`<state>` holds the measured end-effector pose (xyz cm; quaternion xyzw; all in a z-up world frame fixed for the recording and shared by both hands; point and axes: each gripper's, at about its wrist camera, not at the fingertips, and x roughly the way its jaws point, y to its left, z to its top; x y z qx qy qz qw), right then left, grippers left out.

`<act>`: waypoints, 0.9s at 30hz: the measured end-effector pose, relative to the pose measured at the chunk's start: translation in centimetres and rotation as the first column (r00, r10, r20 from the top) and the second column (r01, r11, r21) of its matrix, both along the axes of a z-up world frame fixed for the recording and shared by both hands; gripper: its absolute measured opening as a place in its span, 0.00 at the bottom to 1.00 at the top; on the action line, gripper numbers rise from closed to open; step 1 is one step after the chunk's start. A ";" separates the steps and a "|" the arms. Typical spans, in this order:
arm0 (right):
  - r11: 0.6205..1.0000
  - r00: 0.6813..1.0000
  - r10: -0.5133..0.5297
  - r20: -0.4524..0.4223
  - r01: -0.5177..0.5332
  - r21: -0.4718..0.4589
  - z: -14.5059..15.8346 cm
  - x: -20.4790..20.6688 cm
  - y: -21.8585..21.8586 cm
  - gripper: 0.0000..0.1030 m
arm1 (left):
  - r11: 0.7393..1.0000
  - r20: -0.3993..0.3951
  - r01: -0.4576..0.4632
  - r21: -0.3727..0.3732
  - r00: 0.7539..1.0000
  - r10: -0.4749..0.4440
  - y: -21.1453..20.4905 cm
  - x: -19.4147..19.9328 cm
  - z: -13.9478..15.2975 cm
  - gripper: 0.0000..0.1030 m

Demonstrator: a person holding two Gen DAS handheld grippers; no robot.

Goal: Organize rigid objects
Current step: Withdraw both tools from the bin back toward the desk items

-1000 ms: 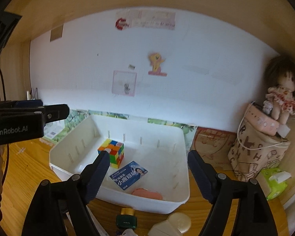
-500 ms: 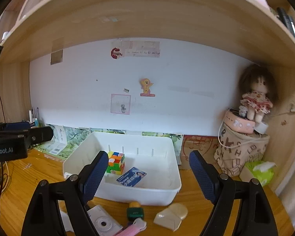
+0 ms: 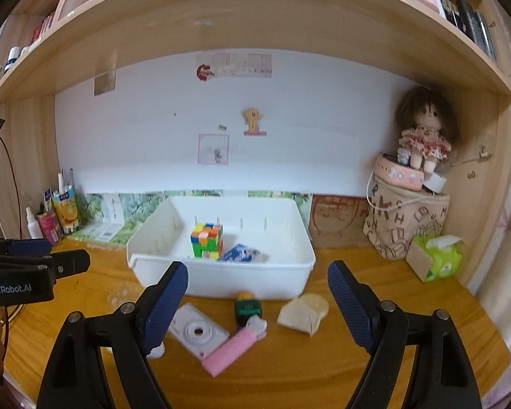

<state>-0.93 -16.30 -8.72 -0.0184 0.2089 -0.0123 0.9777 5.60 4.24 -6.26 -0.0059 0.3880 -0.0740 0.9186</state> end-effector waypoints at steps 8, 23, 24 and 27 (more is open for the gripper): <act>0.998 0.996 0.030 -0.090 -0.034 -0.043 -1.3 -2.3 0.9 0.82 | 0.998 -0.077 -0.029 -0.054 0.997 0.025 2.0 -0.2 -0.9 0.79; 0.994 0.970 0.099 -0.223 -0.107 -0.023 -3.7 -2.8 2.6 0.82 | 0.989 -0.268 -0.057 -0.138 0.963 0.018 3.6 1.2 -3.7 0.82; 0.993 0.967 0.106 -0.232 -0.113 -0.018 -3.9 -2.7 2.7 0.82 | 0.989 -0.281 -0.057 -0.137 0.960 0.016 3.6 1.3 -4.0 0.82; 0.992 0.955 0.123 -0.270 -0.129 -0.004 -4.7 -2.1 2.9 0.82 | 0.990 -0.334 -0.061 -0.124 0.942 0.016 3.4 1.9 -5.1 0.82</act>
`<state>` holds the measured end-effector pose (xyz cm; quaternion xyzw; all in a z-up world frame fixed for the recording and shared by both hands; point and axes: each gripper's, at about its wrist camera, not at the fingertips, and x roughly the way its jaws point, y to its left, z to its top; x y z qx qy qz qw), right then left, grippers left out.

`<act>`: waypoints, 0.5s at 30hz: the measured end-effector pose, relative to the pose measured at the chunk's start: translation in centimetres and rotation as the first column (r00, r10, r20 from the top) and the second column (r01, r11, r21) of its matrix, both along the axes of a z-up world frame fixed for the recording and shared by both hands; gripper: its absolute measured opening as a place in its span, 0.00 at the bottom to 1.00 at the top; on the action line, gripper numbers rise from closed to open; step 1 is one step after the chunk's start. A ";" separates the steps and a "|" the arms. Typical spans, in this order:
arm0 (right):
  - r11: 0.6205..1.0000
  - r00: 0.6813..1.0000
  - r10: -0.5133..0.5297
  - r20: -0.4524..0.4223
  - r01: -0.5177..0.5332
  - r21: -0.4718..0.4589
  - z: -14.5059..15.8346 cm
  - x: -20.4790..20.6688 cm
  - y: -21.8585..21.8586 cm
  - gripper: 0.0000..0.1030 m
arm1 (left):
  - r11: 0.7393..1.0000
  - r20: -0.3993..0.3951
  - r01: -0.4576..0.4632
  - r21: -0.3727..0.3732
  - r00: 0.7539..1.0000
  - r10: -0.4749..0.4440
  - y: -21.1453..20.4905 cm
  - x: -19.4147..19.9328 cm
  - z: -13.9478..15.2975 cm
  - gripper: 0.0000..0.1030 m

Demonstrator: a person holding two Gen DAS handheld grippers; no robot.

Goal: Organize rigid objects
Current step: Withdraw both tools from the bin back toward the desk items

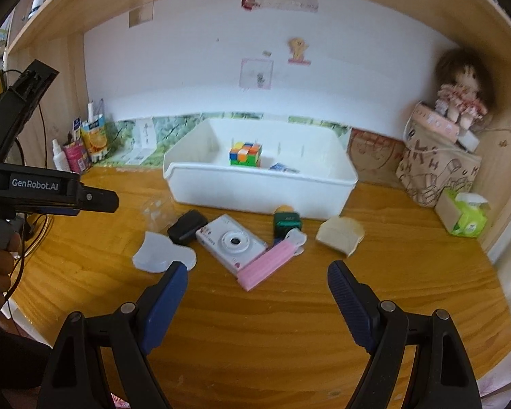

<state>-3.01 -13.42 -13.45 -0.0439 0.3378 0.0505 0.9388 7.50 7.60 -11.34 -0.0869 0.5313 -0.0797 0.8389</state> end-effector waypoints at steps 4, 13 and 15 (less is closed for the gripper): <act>1.000 0.999 0.023 -0.048 -0.022 0.019 -0.9 1.0 0.0 0.82 | 1.000 -0.070 0.002 0.016 0.998 -0.001 -0.6 1.0 -1.4 0.82; 0.999 0.990 0.046 -0.135 -0.042 0.032 -2.9 3.6 -0.7 0.82 | 1.000 -0.222 -0.021 0.000 0.975 0.021 -1.5 3.7 -4.5 0.82; 0.998 0.987 0.047 -0.153 -0.042 0.035 -3.3 4.2 -1.0 0.82 | 0.999 -0.262 -0.031 -0.006 0.965 0.028 -1.7 4.2 -5.4 0.82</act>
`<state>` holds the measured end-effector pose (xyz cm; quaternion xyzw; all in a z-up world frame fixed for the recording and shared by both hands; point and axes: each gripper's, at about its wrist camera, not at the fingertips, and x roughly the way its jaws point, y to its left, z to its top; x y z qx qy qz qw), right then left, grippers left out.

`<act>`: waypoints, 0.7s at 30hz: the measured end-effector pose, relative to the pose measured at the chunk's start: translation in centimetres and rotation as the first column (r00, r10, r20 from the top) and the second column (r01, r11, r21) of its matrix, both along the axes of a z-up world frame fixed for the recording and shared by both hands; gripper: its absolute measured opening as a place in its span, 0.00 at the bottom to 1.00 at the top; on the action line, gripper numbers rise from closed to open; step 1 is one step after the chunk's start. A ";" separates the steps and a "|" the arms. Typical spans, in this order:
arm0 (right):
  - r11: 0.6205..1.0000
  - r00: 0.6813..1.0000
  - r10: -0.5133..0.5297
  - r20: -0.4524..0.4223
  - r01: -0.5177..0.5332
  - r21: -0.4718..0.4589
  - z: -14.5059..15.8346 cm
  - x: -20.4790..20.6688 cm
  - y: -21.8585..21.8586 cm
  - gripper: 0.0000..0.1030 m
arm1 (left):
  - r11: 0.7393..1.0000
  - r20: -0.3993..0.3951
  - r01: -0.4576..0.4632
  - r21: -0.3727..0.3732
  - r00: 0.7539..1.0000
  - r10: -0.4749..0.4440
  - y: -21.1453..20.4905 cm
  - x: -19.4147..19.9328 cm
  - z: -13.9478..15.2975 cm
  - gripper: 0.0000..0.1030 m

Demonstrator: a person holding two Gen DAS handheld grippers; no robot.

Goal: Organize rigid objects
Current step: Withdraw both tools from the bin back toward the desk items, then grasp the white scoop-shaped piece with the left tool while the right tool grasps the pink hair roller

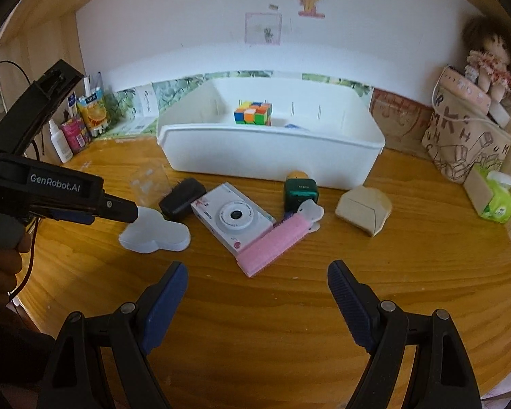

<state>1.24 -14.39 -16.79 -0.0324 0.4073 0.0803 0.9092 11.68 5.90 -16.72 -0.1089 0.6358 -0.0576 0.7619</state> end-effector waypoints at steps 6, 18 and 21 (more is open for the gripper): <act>1.000 0.998 0.009 -0.059 -0.008 0.016 -1.2 2.4 -0.9 0.82 | 0.999 -0.112 -0.044 -0.023 0.993 0.041 -0.3 1.4 -2.1 0.82; 0.999 0.985 0.047 -0.168 -0.042 0.033 -3.8 5.7 -0.6 0.82 | 0.999 -0.203 -0.038 0.031 0.978 0.043 -2.4 2.8 -3.9 0.91; 0.999 0.984 0.045 -0.174 -0.040 0.036 -4.1 6.2 -0.6 0.82 | 0.998 -0.220 -0.037 0.055 0.974 0.048 -2.7 2.9 -4.3 0.91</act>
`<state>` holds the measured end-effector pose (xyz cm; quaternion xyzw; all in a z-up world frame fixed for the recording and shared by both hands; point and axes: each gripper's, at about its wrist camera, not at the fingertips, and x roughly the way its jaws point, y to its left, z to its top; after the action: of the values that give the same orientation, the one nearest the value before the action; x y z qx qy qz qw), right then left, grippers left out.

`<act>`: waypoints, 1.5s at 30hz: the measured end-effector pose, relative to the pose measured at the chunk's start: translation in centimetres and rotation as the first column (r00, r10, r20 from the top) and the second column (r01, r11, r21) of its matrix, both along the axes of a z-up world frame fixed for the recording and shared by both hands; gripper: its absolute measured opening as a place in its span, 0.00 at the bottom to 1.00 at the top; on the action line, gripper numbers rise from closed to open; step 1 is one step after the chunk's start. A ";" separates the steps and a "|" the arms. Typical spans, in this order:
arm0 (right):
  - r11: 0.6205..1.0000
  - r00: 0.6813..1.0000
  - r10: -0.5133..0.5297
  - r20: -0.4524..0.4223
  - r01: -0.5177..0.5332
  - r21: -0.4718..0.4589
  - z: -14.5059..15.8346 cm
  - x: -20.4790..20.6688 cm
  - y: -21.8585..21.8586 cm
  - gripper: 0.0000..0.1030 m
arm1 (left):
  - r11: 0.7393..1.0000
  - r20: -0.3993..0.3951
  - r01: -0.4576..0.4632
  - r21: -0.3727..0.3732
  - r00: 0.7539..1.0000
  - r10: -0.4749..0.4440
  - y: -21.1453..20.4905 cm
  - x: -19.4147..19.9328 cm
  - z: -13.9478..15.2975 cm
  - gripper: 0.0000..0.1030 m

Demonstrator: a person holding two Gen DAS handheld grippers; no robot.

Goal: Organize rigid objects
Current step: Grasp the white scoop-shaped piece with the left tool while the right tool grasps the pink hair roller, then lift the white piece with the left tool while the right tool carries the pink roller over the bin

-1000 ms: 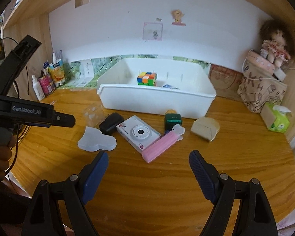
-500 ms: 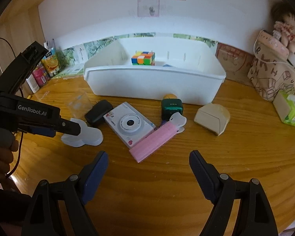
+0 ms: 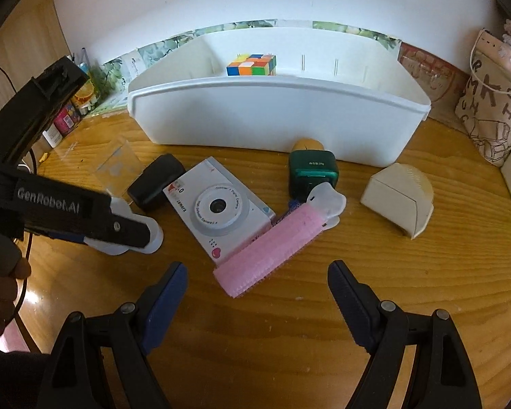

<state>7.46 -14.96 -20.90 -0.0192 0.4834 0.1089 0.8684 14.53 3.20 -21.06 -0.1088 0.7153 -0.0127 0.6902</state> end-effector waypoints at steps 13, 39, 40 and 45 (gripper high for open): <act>0.997 0.998 0.000 -0.070 0.005 0.081 -1.4 1.2 -0.6 0.52 | 0.994 -0.008 0.017 0.108 1.000 -0.016 -2.4 1.9 -1.0 0.95; 0.993 0.998 -0.027 -0.062 0.034 0.109 0.1 -0.9 -1.8 0.27 | 0.995 -0.036 -0.016 0.099 0.999 0.020 -0.9 1.5 -0.7 0.85; 0.993 0.998 -0.027 -0.059 0.034 0.110 0.3 -1.1 -1.7 0.27 | 0.995 -0.036 -0.018 0.099 0.999 0.022 -0.8 1.3 -0.6 0.85; 0.994 0.999 -0.024 -0.028 0.027 0.110 1.2 -2.3 -1.6 0.25 | 0.995 -0.003 -0.025 0.094 1.000 0.025 -0.1 0.1 0.3 0.85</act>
<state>5.12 -16.56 -19.67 0.0363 0.4886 0.1246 0.8628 14.65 3.12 -20.78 -0.0853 0.7150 0.0296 0.6933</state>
